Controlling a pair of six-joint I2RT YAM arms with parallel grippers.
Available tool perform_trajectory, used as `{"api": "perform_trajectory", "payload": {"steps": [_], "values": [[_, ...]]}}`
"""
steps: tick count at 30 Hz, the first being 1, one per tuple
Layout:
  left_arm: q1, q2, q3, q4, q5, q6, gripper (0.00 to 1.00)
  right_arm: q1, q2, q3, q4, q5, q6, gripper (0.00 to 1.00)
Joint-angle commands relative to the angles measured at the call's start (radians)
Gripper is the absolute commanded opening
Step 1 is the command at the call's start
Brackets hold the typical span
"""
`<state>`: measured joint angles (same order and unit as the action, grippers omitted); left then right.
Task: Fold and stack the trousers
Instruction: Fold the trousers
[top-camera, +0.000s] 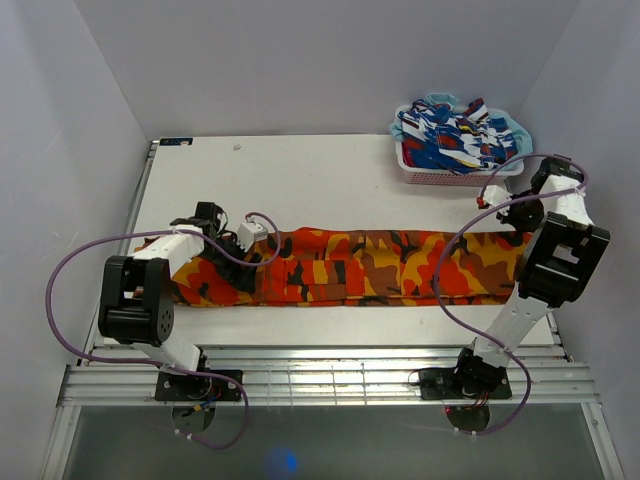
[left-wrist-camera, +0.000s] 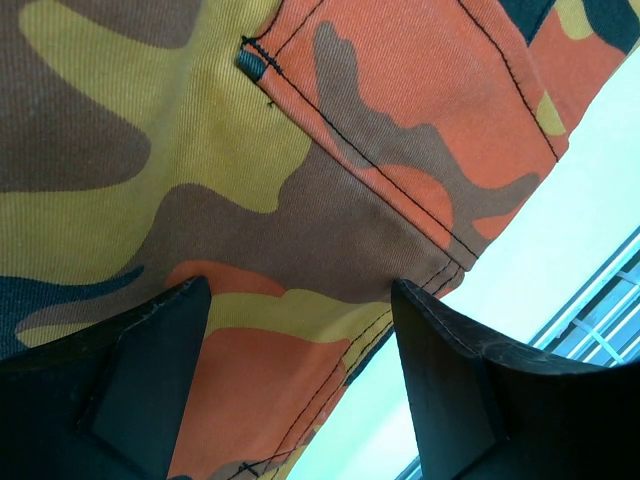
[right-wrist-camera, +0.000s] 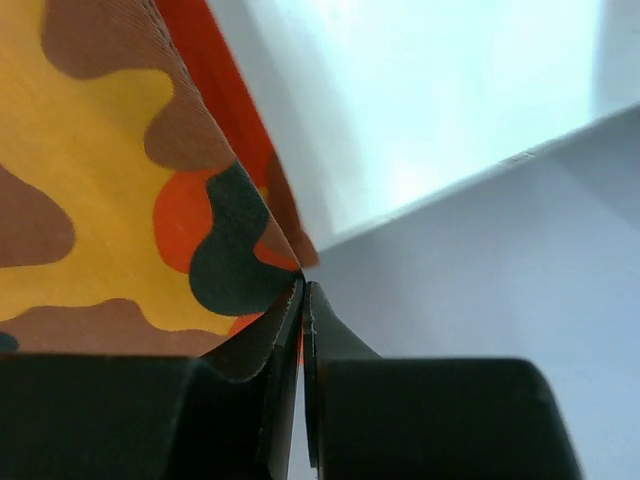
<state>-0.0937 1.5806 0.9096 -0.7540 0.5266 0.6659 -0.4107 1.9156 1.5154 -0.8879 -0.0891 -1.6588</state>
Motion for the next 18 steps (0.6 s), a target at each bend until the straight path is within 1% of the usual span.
{"api": "perform_trajectory", "payload": {"steps": [1,5,9,10,11,12,14,15,17,18], "values": [[0.003,-0.008,-0.008,0.015,0.000,0.014,0.84,0.000,-0.007,0.077,-0.051,-0.011,-0.022,0.08],[0.003,-0.013,-0.012,0.016,-0.004,0.015,0.84,0.015,0.026,0.071,-0.042,0.014,-0.013,0.08],[0.006,-0.016,-0.020,0.018,-0.013,0.020,0.84,0.036,0.033,-0.006,0.015,0.019,0.005,0.08],[0.009,-0.019,-0.021,0.016,-0.013,0.021,0.84,0.042,0.028,-0.024,0.035,0.034,0.016,0.10],[0.009,-0.024,-0.020,0.015,-0.013,0.021,0.84,0.056,0.022,-0.041,0.053,0.044,0.037,0.14],[0.012,-0.028,-0.018,0.012,-0.011,0.021,0.85,0.059,0.016,-0.063,0.073,0.051,0.051,0.24],[0.023,-0.037,-0.005,-0.001,0.006,0.020,0.86,0.059,-0.009,-0.054,0.070,0.034,0.065,0.38],[0.026,-0.040,0.001,-0.005,0.013,0.018,0.86,0.055,-0.023,-0.046,0.061,0.023,0.077,0.51],[0.034,-0.048,0.011,-0.024,0.032,0.014,0.86,0.029,-0.075,-0.026,0.012,-0.012,0.064,0.62],[0.037,-0.053,0.009,-0.027,0.038,0.011,0.87,0.017,-0.098,-0.024,-0.006,-0.023,0.035,0.64]]}}
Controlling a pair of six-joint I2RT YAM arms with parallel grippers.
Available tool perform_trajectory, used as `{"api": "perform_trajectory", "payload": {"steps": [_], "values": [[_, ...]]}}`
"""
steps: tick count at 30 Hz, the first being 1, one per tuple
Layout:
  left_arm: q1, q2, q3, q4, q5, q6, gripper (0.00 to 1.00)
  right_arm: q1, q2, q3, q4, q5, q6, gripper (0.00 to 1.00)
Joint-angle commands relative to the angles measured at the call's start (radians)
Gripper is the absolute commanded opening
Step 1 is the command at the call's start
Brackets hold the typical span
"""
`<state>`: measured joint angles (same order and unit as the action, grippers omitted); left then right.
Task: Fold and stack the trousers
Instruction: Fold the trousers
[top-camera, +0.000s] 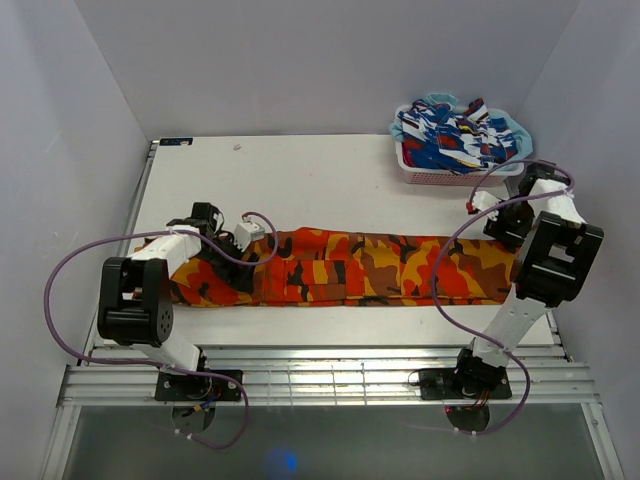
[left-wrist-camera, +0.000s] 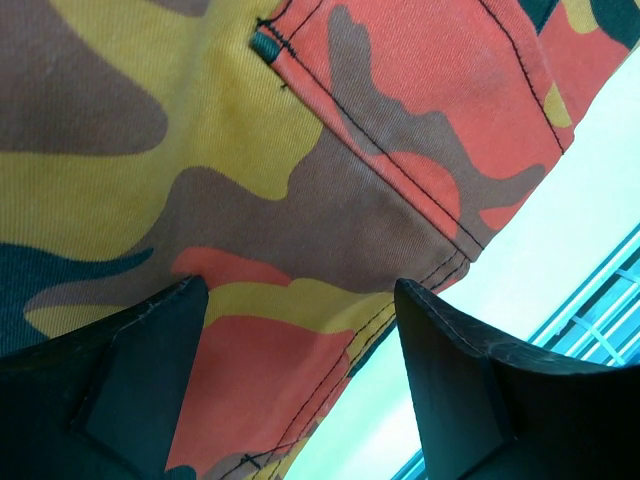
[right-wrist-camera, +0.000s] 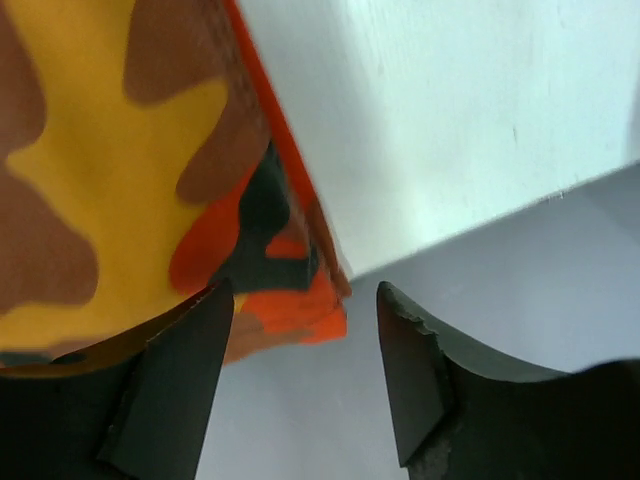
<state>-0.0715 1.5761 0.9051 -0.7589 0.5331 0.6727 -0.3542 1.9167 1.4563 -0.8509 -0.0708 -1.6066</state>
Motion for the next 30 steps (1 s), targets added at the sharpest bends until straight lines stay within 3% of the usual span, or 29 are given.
{"api": "perform_trajectory", "payload": {"steps": [1,5,10,15,21,23,26,29,30], "values": [[0.015,-0.051,0.014,-0.023,0.041,0.002,0.87,-0.067,-0.148,0.027,-0.098,-0.061,-0.044,0.66],[0.018,-0.059,0.014,-0.023,0.059,-0.002,0.87,-0.138,-0.306,-0.127,-0.158,-0.060,-0.192,0.65],[0.021,-0.051,0.025,-0.017,0.076,-0.005,0.88,-0.221,-0.528,-0.440,-0.002,-0.027,-0.387,0.63],[0.024,-0.050,0.040,-0.022,0.082,-0.007,0.88,-0.256,-0.578,-0.625,0.169,-0.034,-0.404,0.67],[0.027,-0.067,0.029,-0.023,0.073,-0.007,0.88,-0.258,-0.548,-0.669,0.243,-0.011,-0.421,0.68],[0.027,-0.068,0.028,-0.023,0.071,-0.005,0.88,-0.259,-0.527,-0.685,0.291,0.008,-0.431,0.63],[0.030,-0.071,0.028,-0.023,0.068,-0.009,0.88,-0.259,-0.527,-0.706,0.390,0.003,-0.446,0.43],[0.030,-0.071,0.031,-0.022,0.058,-0.007,0.88,-0.259,-0.542,-0.714,0.446,-0.010,-0.489,0.08],[0.033,-0.070,0.035,-0.022,0.056,-0.007,0.88,-0.259,-0.548,-0.708,0.446,-0.020,-0.498,0.08]]}}
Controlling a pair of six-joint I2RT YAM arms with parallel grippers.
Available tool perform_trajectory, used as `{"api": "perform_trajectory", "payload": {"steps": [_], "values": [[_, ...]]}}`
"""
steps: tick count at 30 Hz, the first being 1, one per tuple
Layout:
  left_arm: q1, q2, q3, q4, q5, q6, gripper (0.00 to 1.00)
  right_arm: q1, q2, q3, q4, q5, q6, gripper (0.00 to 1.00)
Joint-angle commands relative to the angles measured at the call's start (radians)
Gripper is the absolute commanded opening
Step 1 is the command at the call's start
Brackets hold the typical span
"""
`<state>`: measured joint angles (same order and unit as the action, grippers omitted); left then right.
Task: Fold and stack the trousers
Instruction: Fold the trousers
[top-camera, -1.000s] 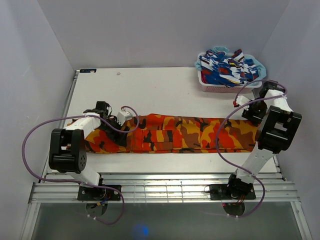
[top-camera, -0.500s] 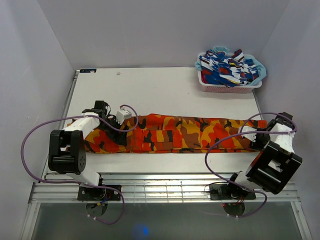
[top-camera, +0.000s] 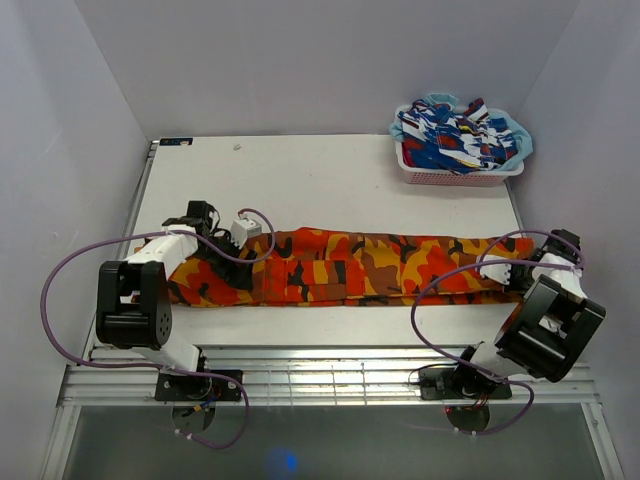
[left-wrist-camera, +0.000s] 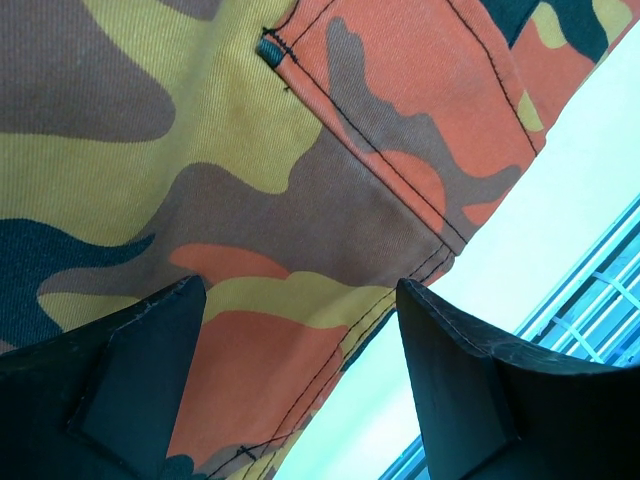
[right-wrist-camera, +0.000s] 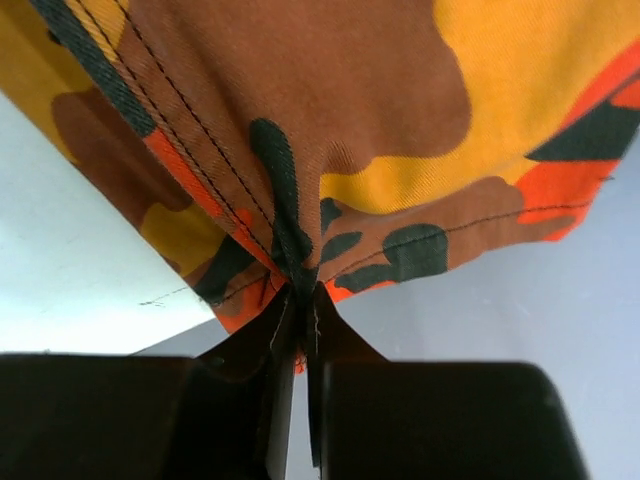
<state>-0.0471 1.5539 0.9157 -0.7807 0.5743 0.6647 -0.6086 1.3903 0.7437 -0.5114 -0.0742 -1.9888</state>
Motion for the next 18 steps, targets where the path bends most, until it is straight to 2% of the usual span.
{"api": "perform_trajectory", "payload": {"steps": [1,5,9,13,15,16,17,18], "values": [[0.010,-0.045,0.028,-0.002,0.013,0.001,0.88,-0.005,-0.040,0.012,0.103,-0.048,-0.117,0.08],[0.023,-0.046,0.037,-0.005,0.013,0.003,0.88,-0.028,-0.126,0.003,0.103,-0.146,-0.180,0.08],[0.032,-0.051,0.031,-0.006,0.018,0.001,0.88,-0.071,-0.227,-0.146,0.184,-0.191,-0.298,0.08],[0.039,-0.051,0.018,-0.008,0.022,-0.004,0.88,-0.102,-0.222,-0.231,0.234,-0.107,-0.390,0.08],[0.046,-0.052,0.029,-0.026,0.032,-0.005,0.89,-0.109,-0.200,-0.251,0.244,-0.070,-0.422,0.26],[0.084,-0.054,0.037,-0.037,0.051,-0.005,0.90,-0.117,-0.182,-0.259,0.251,-0.056,-0.430,0.39],[0.096,-0.055,0.060,-0.052,0.061,-0.007,0.90,-0.120,-0.178,-0.256,0.249,-0.059,-0.430,0.67],[0.125,-0.064,0.077,-0.084,0.070,-0.014,0.91,-0.120,-0.180,-0.248,0.246,-0.067,-0.414,0.79]]}}
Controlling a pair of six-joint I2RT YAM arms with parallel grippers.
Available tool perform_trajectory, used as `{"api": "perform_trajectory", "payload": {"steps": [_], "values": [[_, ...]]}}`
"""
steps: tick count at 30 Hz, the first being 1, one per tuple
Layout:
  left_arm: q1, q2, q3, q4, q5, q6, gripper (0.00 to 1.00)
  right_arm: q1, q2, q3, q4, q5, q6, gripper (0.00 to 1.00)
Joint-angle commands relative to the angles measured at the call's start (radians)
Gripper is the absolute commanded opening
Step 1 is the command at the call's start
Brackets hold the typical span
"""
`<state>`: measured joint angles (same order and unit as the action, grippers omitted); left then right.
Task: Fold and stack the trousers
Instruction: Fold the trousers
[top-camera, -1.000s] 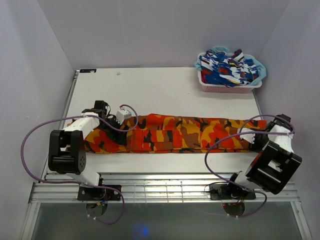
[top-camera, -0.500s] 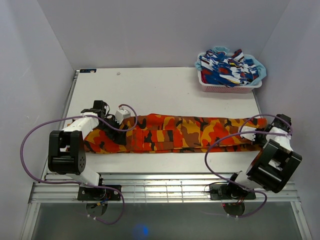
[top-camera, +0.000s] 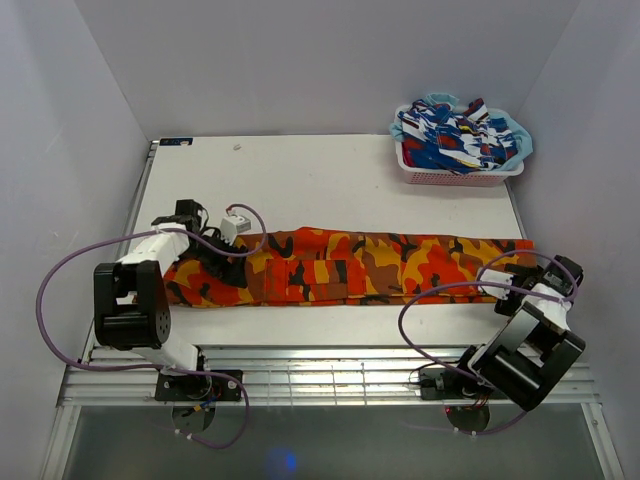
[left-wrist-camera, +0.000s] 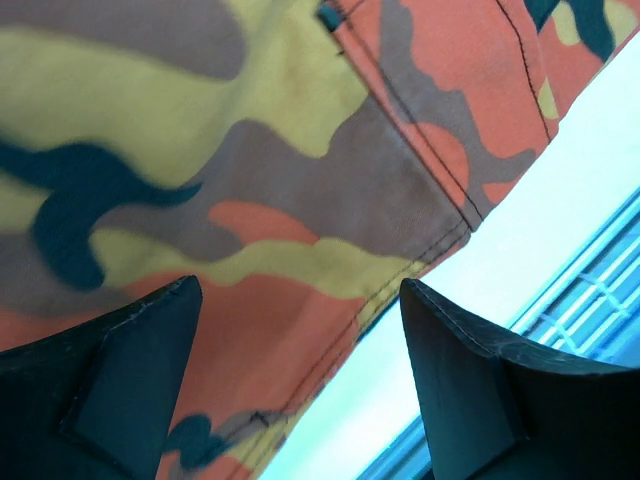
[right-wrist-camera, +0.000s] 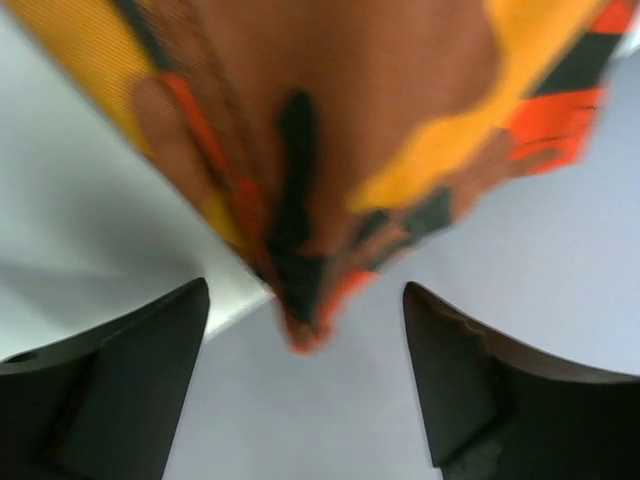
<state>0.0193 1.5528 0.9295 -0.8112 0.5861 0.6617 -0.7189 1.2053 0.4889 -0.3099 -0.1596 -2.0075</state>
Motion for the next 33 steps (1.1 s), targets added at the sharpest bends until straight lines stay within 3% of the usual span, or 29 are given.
{"api": "perform_trajectory", "payload": {"steps": [1,2,6,10,15,18,21,25,33], "values": [[0.079,-0.068,0.083,-0.077,0.089,-0.023,0.92,-0.010,0.004,0.042,0.032,0.002,-0.389,0.87],[0.105,-0.072,0.106,-0.101,0.109,-0.030,0.93,-0.010,0.002,0.078,-0.045,-0.009,-0.384,0.94],[0.293,-0.109,0.244,-0.244,0.172,-0.048,0.96,-0.002,0.037,0.328,-0.331,-0.083,-0.289,0.90],[0.436,-0.142,0.295,-0.298,0.101,-0.054,0.98,0.035,0.121,0.572,-0.575,-0.142,-0.139,0.90],[0.710,-0.085,0.310,-0.301,0.008,-0.135,0.98,0.145,0.287,0.755,-0.716,-0.138,0.258,0.90],[0.854,-0.030,0.308,-0.296,0.014,-0.166,0.97,0.242,0.377,0.767,-0.718,-0.132,0.538,0.93],[0.944,0.028,0.286,-0.289,0.009,-0.185,0.95,0.292,0.443,0.754,-0.686,-0.130,0.708,0.96],[0.996,0.050,0.224,-0.215,0.040,-0.194,0.95,0.315,0.496,0.705,-0.603,-0.085,0.811,0.97],[1.001,0.104,0.102,-0.066,0.057,-0.283,0.91,0.320,0.565,0.557,-0.365,0.095,0.849,0.98]]}}
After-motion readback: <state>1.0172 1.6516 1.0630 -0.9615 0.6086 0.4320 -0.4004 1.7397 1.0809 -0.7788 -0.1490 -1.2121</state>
